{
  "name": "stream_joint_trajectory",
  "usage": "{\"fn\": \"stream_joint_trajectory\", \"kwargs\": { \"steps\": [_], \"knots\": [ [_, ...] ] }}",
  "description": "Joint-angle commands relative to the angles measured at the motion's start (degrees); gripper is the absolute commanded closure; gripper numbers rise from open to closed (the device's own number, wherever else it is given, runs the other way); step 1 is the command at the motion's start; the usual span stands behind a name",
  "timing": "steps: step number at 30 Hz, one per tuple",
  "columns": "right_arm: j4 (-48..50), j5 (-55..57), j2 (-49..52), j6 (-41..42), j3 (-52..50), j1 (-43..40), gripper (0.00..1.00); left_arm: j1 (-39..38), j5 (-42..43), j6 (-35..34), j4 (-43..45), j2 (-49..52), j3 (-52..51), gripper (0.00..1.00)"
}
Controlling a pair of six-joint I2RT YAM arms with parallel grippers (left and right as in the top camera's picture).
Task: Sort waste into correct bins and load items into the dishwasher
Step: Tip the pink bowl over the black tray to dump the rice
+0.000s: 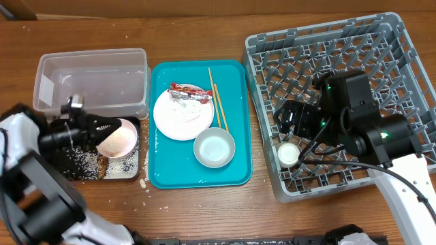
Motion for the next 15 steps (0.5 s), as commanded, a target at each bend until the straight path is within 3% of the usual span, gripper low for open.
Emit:
{"fn": "stream_joint_trajectory", "kwargs": {
  "steps": [1, 4, 9, 12, 15],
  "knots": [
    [0.39, -0.07, -0.04, 0.22, 1.07, 0.02, 0.03, -9.35, -35.63, -30.95, 7.21, -13.99, 1.57, 0.92],
    [0.48, -0.07, -0.04, 0.22, 1.07, 0.02, 0.03, -19.98, -48.35, -37.38, 9.99, -21.2, 1.55, 0.84],
    [0.61, -0.07, -0.04, 0.24, 1.07, 0.02, 0.03, -35.76, -71.93, -47.56, 11.98, -21.86, 1.03, 0.6],
    [0.59, -0.07, -0.04, 0.24, 1.07, 0.02, 0.03, -40.74, -80.59, -53.13, 12.46, -18.27, 0.0, 0.59],
    [0.55, -0.09, -0.04, 0.24, 1.07, 0.02, 0.03, -41.22, -80.56, -54.84, 12.46, -13.66, 0.0, 0.66]
  ]
}}
